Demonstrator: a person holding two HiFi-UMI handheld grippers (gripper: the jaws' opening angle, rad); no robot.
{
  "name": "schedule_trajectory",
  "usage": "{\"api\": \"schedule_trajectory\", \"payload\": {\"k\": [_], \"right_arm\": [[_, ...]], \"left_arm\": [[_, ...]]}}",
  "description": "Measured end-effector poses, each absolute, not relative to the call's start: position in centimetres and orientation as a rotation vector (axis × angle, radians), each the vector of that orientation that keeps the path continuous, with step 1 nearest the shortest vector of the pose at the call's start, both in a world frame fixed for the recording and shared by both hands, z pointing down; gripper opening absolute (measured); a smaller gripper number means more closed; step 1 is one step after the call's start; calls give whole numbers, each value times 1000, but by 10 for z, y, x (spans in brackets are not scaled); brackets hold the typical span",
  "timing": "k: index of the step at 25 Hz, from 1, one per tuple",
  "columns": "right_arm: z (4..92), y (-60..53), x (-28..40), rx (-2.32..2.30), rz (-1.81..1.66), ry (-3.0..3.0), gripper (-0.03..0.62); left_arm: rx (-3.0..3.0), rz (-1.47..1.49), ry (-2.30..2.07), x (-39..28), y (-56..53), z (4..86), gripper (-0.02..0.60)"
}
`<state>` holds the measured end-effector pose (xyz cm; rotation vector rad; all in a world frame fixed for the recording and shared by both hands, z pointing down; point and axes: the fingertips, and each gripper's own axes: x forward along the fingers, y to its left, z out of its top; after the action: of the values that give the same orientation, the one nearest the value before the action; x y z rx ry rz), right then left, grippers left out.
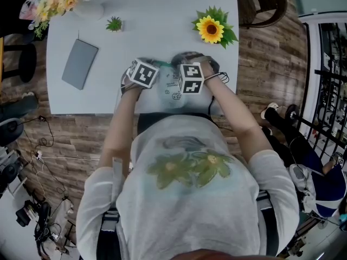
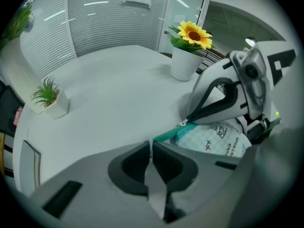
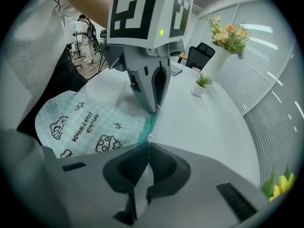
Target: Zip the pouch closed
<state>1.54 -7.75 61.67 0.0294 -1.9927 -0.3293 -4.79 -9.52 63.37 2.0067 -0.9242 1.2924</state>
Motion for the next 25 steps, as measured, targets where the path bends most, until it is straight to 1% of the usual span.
{"api": "schedule_trajectory", "payload": {"k": [7,25], "right_arm": [[618,-77,20,31,-371,-1970,18],[614,-78,28,78,-351,-1997,18]], "left_arm": [[1992,1279,-909,-46,-92,637,26],[1983,1306,-944,-52,-98,631,26]]}}
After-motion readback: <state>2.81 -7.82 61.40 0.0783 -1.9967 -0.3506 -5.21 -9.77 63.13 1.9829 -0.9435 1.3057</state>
